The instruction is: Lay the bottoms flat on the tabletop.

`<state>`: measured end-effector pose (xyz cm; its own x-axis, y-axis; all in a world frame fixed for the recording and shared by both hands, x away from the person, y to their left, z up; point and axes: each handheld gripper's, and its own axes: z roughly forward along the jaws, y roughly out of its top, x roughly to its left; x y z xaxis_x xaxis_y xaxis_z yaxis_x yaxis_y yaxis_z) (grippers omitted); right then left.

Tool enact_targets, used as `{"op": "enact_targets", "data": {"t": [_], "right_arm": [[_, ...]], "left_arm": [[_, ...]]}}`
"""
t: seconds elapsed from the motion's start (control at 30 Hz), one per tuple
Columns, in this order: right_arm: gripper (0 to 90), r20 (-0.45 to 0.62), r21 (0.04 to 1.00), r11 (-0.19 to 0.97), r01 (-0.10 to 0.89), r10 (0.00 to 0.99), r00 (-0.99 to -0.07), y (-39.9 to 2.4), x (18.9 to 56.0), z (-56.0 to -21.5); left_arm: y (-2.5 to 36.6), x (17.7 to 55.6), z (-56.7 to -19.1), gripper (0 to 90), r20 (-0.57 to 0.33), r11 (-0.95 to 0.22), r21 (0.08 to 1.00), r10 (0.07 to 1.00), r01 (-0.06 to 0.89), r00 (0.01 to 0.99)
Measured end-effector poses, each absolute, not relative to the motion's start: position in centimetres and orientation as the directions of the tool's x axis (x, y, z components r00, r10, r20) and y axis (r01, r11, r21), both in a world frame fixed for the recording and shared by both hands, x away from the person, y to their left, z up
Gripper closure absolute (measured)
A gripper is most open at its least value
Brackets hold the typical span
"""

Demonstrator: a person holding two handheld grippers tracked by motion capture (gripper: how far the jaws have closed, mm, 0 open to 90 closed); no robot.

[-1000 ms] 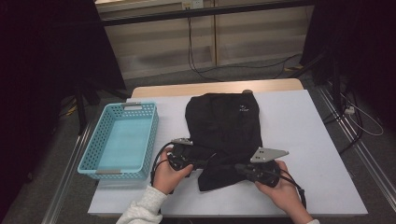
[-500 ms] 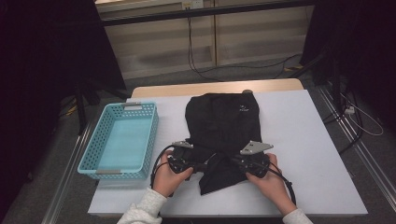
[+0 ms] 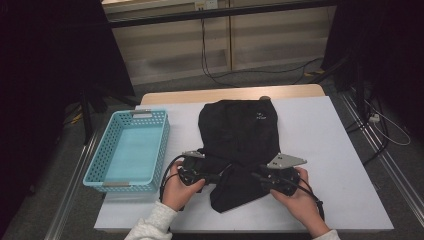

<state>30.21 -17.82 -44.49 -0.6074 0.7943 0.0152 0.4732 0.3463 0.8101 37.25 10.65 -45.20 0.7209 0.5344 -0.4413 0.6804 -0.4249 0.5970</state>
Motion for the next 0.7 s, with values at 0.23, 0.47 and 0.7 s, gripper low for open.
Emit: {"op": "enact_targets", "data": {"t": [0.23, 0.47, 0.7], "right_arm": [[62.5, 0.064, 0.806, 0.364, 0.468, 0.731, -0.68, -16.9, 28.2, -44.4], [59.5, 0.052, 0.765, 0.439, 0.472, 0.688, -0.724, -15.1, 27.9, -46.0], [81.4, 0.042, 0.757, 0.467, 0.458, 0.664, -0.746, -15.2, 27.8, -46.6]], "left_arm": [[10.6, 37.2, -45.1, 90.0, -0.437, -0.423, 0.6, 0.538, 0.679, 0.721], [10.6, 37.2, -45.0, 90.0, -0.434, -0.424, 0.603, 0.536, 0.676, 0.724], [10.5, 37.1, -44.9, 90.0, -0.435, -0.425, 0.604, 0.533, 0.674, 0.726]]}}
